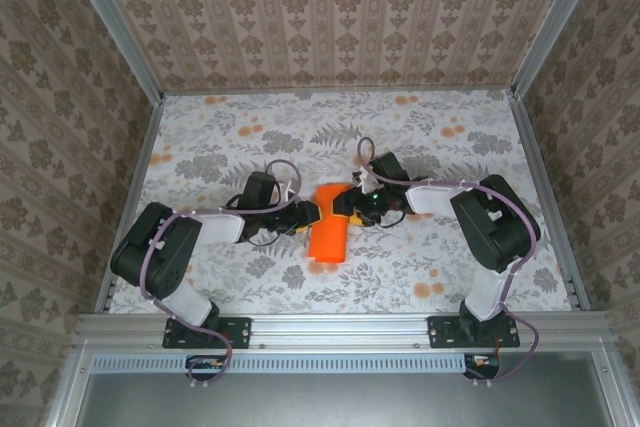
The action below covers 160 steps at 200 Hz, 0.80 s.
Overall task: Fold a paper plane with a square sheet of paper (pick it up from the middle)
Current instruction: Fold the square sheet of paper in half at the center of the table.
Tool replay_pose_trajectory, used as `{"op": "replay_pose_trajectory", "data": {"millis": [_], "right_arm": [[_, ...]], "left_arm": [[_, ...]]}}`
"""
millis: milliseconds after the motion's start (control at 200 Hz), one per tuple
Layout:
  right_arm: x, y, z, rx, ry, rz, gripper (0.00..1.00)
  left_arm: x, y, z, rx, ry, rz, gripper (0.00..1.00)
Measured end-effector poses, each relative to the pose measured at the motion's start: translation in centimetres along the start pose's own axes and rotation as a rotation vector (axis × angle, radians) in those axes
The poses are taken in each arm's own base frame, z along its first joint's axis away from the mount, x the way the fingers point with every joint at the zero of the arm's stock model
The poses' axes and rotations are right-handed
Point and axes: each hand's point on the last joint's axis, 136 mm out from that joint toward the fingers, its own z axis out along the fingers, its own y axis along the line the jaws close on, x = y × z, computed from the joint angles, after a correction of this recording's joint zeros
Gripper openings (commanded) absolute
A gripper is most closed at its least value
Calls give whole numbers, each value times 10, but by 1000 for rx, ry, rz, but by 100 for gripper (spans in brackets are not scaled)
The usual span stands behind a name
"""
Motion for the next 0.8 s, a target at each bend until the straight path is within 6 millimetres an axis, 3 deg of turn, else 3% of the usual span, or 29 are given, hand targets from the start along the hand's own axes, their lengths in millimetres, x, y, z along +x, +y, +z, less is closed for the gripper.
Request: {"op": "replay_pose_trajectory", "data": {"millis": [95,240,315,500,800], "right_arm": [[0,2,-1,-13,3,-3,58],[-1,1,-2,-15,3,-3,59],[0,-2,-2,-1,6,-4,61],[4,-11,-11,69,-15,-4,70],[10,-30,-28,192,-74,38,70]], "left_arm": [[0,0,2,13,8,-3,36],[-1,0,5,22,10,-2,15],[-2,0,6,24,6,-4,8],[-2,1,13,20,17,3,4],[-3,1,27,3,25,13,3]]}}
